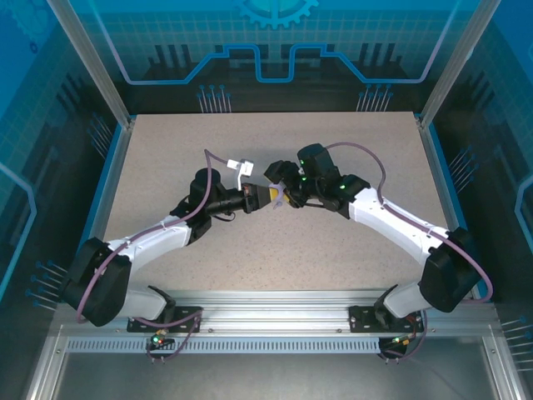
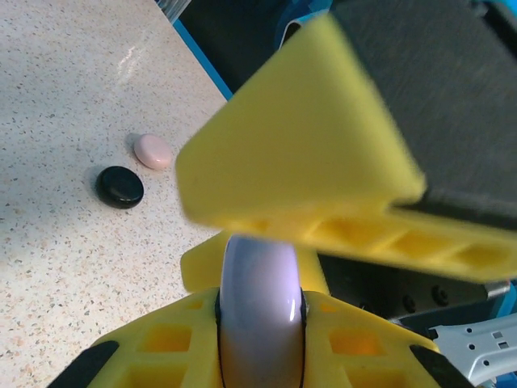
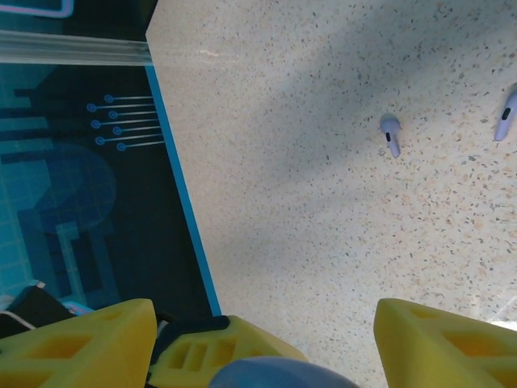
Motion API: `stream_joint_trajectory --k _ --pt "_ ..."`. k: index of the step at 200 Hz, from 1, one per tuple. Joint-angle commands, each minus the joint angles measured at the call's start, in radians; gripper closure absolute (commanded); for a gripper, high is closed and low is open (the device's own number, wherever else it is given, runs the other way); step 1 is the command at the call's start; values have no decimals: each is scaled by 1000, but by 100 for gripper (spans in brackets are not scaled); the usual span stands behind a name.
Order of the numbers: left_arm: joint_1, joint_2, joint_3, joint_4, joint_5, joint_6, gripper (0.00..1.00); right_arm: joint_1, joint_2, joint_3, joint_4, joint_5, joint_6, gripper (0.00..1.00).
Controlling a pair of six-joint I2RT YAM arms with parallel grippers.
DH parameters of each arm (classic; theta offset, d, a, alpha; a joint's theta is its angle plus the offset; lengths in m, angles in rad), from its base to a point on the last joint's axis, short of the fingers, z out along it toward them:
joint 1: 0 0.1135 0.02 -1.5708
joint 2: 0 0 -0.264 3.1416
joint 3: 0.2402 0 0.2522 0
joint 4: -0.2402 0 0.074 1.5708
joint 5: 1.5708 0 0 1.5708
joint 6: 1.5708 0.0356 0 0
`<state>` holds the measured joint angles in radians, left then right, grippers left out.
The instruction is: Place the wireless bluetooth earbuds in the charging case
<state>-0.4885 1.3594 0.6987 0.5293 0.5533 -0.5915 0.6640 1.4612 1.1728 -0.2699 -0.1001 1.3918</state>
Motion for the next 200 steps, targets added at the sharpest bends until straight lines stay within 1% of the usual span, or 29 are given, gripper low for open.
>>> stream_joint_trajectory --k 1,23,53,71,74,83,101,119,149,200 --pt "-7 1 -4 43 -19 37 100 21 19 23 1 26 31 33" --pt "-7 0 -8 53 -30 37 100 28 25 18 8 27 45 43" --pt "-7 0 -12 59 -33 39 100 29 25 15 9 40 58 60" --pt "-7 1 -11 51 -33 38 100 29 27 18 6 52 62 65" --pt "-6 1 -11 50 -33 38 98 28 27 18 6 53 64 65" --pt "-6 -1 -11 42 -39 36 89 26 27 19 5 58 65 66" --pt "-7 -10 -17 37 -51 36 76 22 28 18 0 68 70 66" --pt "-7 -26 -35 44 -71 33 68 18 28 19 -7 77 72 66" --pt "-7 -46 -62 84 -96 17 63 16 30 20 -12 85 83 67" --pt "-7 -22 -85 182 -105 -42 63 15 40 26 0 77 95 67"
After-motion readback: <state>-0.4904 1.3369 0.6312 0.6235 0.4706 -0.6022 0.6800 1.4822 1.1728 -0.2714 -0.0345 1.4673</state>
